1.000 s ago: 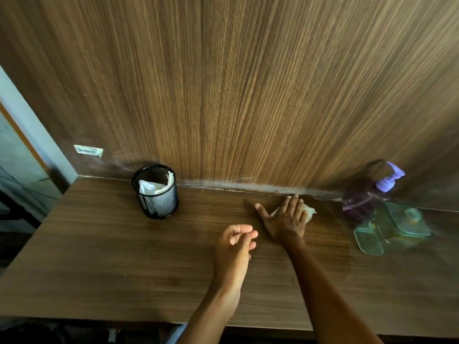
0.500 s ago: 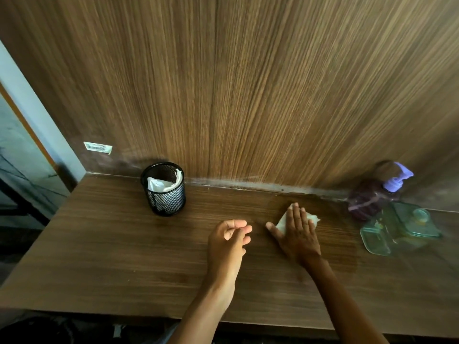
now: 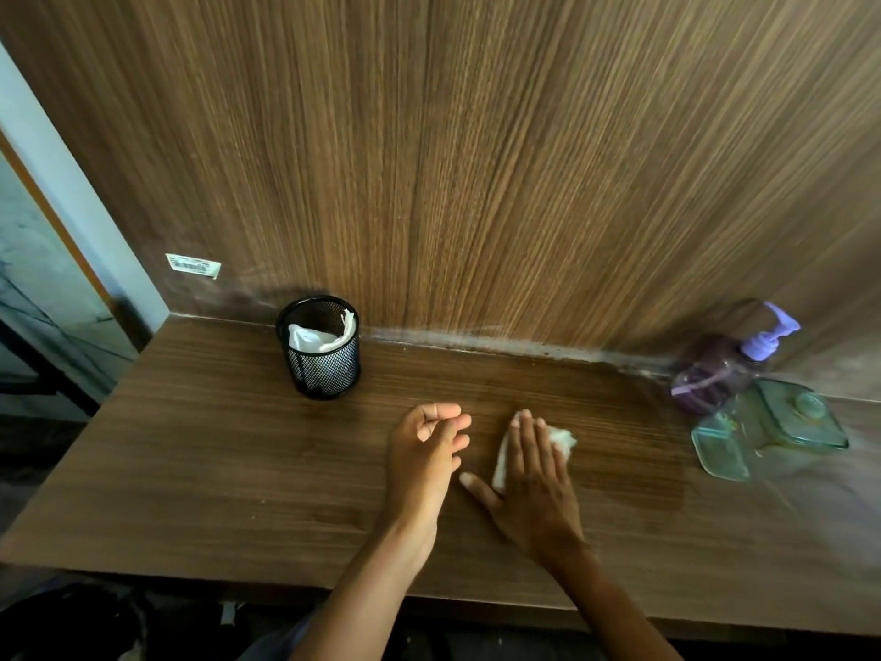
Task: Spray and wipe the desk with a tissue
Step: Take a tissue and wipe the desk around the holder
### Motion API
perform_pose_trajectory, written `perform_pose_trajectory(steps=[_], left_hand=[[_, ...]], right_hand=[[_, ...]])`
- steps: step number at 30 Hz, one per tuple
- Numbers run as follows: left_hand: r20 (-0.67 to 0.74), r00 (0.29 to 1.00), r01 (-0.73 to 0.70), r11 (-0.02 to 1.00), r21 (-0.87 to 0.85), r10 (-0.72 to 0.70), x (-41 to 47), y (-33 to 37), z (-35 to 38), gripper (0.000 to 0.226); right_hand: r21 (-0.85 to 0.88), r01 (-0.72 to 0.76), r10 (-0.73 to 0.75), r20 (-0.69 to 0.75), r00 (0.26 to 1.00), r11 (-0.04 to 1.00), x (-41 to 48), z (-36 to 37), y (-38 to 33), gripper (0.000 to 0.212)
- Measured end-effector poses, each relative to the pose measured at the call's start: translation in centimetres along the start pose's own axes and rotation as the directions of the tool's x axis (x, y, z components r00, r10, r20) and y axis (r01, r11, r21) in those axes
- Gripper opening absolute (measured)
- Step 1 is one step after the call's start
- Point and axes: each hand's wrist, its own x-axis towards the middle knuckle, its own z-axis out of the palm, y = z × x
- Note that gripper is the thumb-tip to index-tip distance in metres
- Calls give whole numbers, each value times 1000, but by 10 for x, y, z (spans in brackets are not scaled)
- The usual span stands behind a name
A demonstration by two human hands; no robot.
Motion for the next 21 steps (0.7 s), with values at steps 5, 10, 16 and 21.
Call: perform_pose_trajectory(steps=[5, 10, 16, 21], left_hand=[[-6, 1000, -29, 999, 24, 29, 1, 2, -11, 15], [-7, 999, -49, 999, 17, 49, -3, 5, -8, 14], [-6, 1000, -27, 999, 21, 27, -5, 2, 1, 15], [-9, 999, -40, 998, 43, 40, -4, 2, -3, 14]], right_hand=[[19, -274, 274, 10, 962, 962, -4, -16, 50, 119], [66, -351, 350, 32, 936, 934, 36, -13, 12, 105], [-15, -107, 107, 5, 994, 994, -10, -1, 6, 116], [-36, -238, 238, -28, 971, 970, -61, 1, 59, 124]])
